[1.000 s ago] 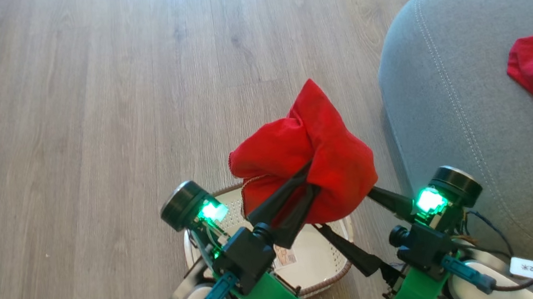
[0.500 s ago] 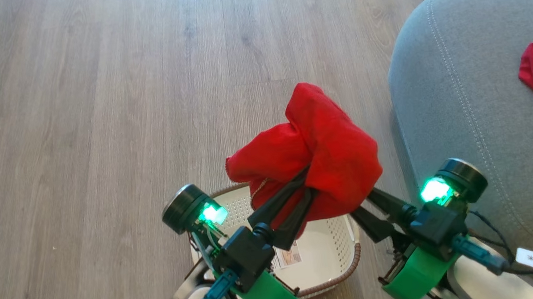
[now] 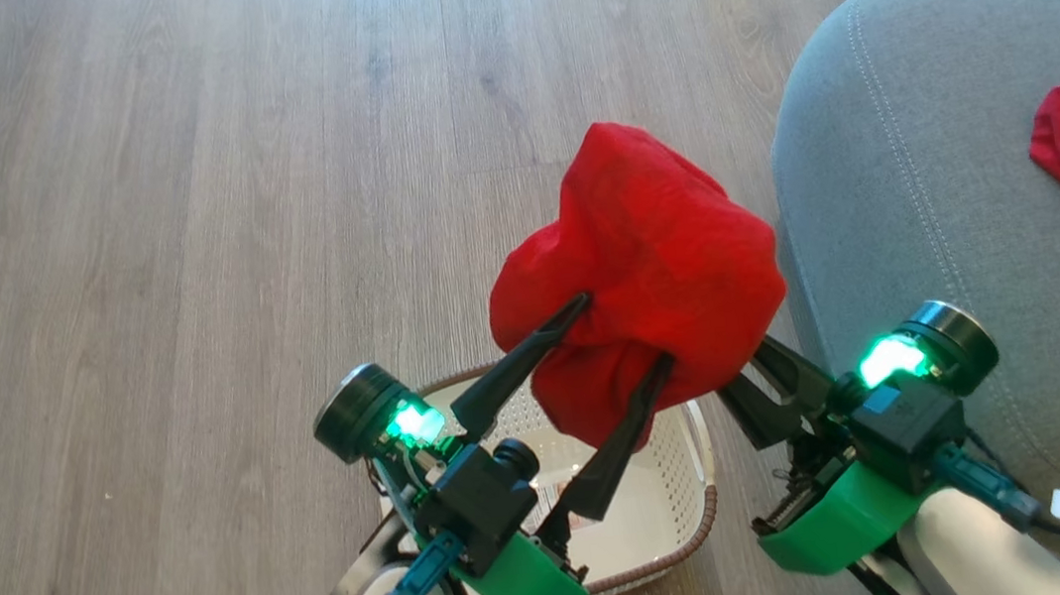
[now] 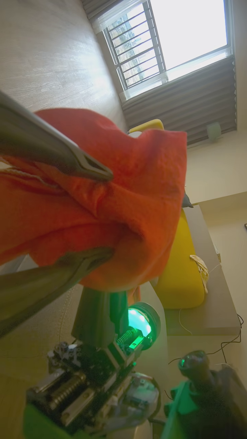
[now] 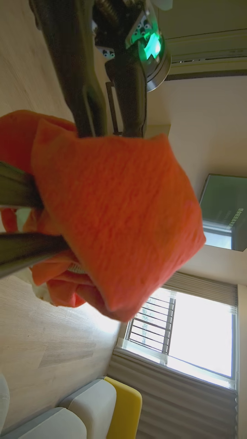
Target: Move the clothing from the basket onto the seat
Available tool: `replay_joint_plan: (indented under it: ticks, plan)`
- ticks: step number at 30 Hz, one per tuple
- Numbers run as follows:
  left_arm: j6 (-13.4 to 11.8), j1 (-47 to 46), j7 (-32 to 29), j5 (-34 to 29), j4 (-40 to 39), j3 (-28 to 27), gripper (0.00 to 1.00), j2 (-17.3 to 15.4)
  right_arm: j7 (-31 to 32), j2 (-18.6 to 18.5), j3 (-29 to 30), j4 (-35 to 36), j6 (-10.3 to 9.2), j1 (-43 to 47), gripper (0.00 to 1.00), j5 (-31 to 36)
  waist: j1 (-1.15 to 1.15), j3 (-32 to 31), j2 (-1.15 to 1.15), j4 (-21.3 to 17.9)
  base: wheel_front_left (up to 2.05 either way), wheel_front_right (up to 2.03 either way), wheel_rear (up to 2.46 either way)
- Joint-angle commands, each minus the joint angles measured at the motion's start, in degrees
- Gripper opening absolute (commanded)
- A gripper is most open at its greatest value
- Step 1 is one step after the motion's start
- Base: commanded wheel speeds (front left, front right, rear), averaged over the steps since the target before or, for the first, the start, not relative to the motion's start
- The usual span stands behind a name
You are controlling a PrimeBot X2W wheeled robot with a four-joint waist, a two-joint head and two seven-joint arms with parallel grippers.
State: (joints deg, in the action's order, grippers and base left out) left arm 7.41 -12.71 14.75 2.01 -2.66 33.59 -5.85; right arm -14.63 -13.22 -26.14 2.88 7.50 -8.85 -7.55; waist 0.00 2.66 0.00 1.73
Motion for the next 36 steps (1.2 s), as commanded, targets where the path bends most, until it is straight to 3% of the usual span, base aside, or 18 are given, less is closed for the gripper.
replay_joint_plan:
  ticks: [1,14,29,36]
  plan:
    - [0.1,-0.9,0.2,-0.3,-1.6,-1.8,1.00,0.1,-0.4,0.8,0.0,2.7,-0.01,-0.5,0.00,0.3,0.00,-0.1,0.00,0.0,0.00,0.00,0.00]
    - [0.1,-0.1,0.2,-1.0,-0.4,-2.6,1.00,-0.4,-0.4,2.4,7.4,5.0,-0.01,0.5,0.00,1.6,0.00,-0.1,0.00,-0.7,0.00,0.00,0.00]
    - [-0.3,2.2,0.2,-1.0,2.0,-3.4,1.00,-1.9,-0.4,6.9,24.1,6.5,-0.01,6.4,0.00,4.4,0.00,0.2,0.00,-2.9,0.00,0.00,0.00]
    - [-0.3,4.0,0.2,0.1,3.6,-5.0,1.00,-1.7,-0.4,8.0,27.8,4.6,-0.01,9.3,0.00,4.6,0.00,0.3,0.00,-3.5,0.00,0.00,0.00]
